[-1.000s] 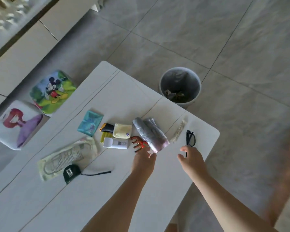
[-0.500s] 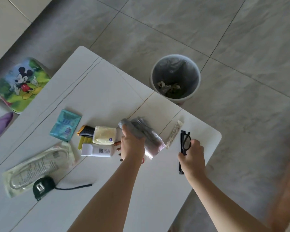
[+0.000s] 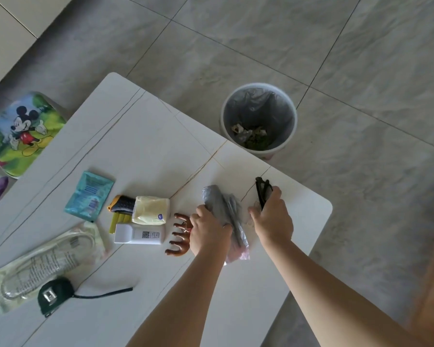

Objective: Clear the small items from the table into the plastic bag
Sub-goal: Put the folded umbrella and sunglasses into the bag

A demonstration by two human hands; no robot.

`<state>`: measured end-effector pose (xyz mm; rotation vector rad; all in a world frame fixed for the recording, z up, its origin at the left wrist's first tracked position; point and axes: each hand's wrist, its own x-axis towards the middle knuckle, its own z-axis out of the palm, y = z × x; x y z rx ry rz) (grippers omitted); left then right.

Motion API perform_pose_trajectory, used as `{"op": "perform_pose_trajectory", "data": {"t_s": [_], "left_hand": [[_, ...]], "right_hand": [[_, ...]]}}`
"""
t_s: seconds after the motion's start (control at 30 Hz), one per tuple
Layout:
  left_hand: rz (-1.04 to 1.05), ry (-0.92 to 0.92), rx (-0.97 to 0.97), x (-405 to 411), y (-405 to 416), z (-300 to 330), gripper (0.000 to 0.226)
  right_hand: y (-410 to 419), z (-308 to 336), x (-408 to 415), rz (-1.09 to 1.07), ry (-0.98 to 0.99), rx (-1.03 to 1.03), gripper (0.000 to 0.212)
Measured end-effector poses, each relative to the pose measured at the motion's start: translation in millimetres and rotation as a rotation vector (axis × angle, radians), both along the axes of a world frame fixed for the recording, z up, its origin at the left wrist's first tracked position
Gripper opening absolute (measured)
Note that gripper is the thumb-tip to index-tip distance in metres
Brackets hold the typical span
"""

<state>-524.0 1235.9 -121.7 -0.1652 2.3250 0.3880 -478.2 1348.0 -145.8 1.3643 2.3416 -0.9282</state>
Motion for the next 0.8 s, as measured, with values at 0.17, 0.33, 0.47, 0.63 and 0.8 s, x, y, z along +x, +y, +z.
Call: {"op": "perform_pose_trajectory", "data": {"t_s": [0.17,0.33,0.47,0.63,0.8], "left_hand": [[-0.004,0.048,0.062,7,-7,-5,0.061],[0.122,-0.065,0.143,5,-13,9,0.031],[0.293,-0.063,0.338,14,-13,39,0.020],[0.373,-0.167,0.486,25,-17,87,0.023],[0.331,-0.251,0.592,46,-22,133,0.034]], "right_hand": [[-1,6,2,0.010,-0.063,-0.012,0.054],[3,29,19,-0.222,0.074,-0.294,0.016],[2,54,43,-0.355,0.207,-0.431,0.003],[-4,97,75,-0.447,0.315,-0.496,0.009],[-15,141,115,-0.537,0.402,-0.549,0.018]]}}
